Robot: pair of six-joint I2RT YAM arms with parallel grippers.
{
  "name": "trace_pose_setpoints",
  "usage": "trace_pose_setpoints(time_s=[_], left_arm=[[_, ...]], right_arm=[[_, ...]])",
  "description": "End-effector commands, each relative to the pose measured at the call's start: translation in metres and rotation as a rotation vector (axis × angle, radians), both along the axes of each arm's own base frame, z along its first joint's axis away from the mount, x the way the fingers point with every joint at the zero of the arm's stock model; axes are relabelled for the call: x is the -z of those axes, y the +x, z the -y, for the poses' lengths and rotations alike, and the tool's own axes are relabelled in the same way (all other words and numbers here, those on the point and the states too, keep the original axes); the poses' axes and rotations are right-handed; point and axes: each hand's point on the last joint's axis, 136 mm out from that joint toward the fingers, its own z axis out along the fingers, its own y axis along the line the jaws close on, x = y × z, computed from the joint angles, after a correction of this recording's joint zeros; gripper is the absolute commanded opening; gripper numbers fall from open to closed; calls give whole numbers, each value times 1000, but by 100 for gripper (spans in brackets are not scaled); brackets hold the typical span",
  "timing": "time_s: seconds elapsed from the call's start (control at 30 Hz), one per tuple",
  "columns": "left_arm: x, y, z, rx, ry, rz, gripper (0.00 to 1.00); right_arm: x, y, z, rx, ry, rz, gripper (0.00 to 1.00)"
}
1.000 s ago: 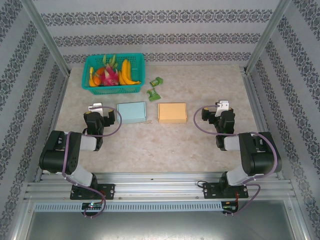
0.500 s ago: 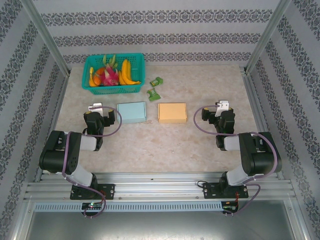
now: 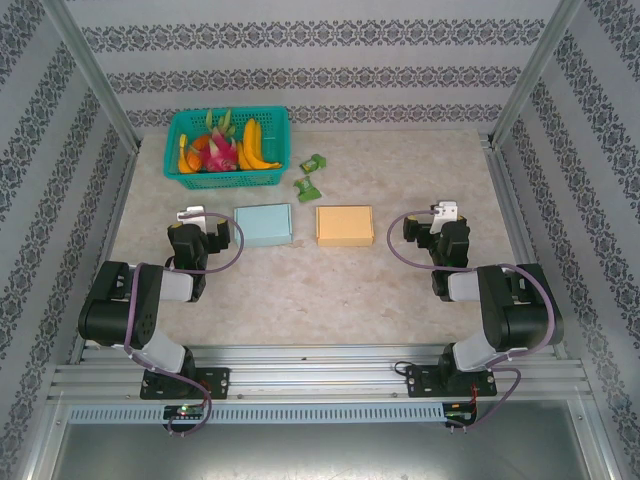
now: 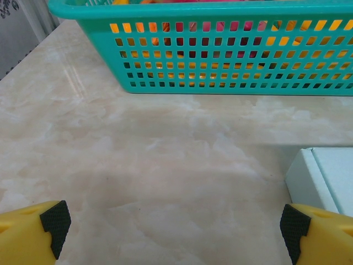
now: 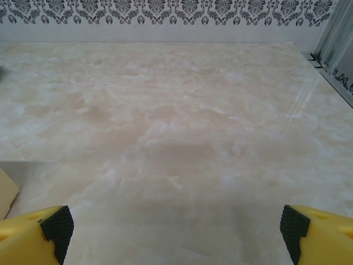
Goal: Fold the paper box
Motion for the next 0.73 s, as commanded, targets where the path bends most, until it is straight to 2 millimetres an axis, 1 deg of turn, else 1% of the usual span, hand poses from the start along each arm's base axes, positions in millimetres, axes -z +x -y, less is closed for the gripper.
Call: trace_pose_setpoints(time_s=[0.0, 0.57, 0.63, 0.7], left_arm=[[-2, 1, -1, 9, 13, 1, 100], [-2, 3, 0, 16, 12, -7, 100], [-1, 3, 5, 46, 11, -10, 100], [-1, 3, 5, 49, 9, -7, 100]], right_arm=[[-9, 3, -2, -11, 6, 28, 98], [-9, 3, -2, -12, 6, 28, 98], [-9, 3, -2, -11, 6, 27, 98], [-9, 3, -2, -11, 6, 27, 98]])
